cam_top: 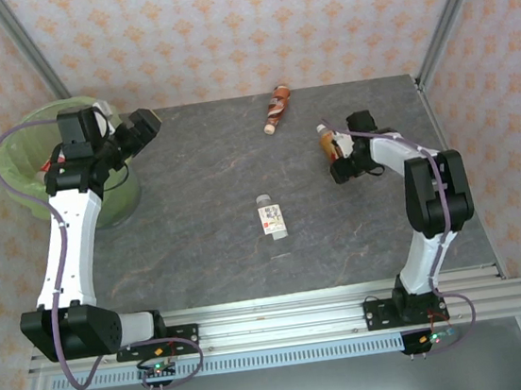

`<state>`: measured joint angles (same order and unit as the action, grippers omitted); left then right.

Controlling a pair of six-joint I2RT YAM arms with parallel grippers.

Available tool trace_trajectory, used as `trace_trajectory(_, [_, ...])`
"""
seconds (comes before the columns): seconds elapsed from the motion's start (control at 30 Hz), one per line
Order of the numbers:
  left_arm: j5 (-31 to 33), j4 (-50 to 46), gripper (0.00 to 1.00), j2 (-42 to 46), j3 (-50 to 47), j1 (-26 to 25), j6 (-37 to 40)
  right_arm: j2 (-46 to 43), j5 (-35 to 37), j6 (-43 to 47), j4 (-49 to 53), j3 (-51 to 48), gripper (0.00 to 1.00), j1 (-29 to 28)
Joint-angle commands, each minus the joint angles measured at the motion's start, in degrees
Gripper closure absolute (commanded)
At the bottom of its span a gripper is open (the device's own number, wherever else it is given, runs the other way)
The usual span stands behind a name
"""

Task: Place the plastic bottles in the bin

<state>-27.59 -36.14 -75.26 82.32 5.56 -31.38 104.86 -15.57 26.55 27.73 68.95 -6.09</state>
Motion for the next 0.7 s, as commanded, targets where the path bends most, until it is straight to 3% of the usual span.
trace_trajectory(0.0, [-2.4, 1.9, 0.00, 0.3, -0.7, -0.4, -0.2, -3.1, -0.6, -2.7, -5.3, -1.9, 0.42, -0.2])
trace_trajectory(0.3, [-9.0, 7.0, 0.00, 0.4, -2.3, -2.7, -0.6, -14.2, -4.6, -7.3, -15.3, -12.3, 0.48, -0.8])
trace_trajectory(0.67, [-6.7, 7.0, 0.00, -4.7, 2.1, -11.8, 3.1, -26.9, -9.1, -15.2, -23.8, -20.3, 0.54, -3.8])
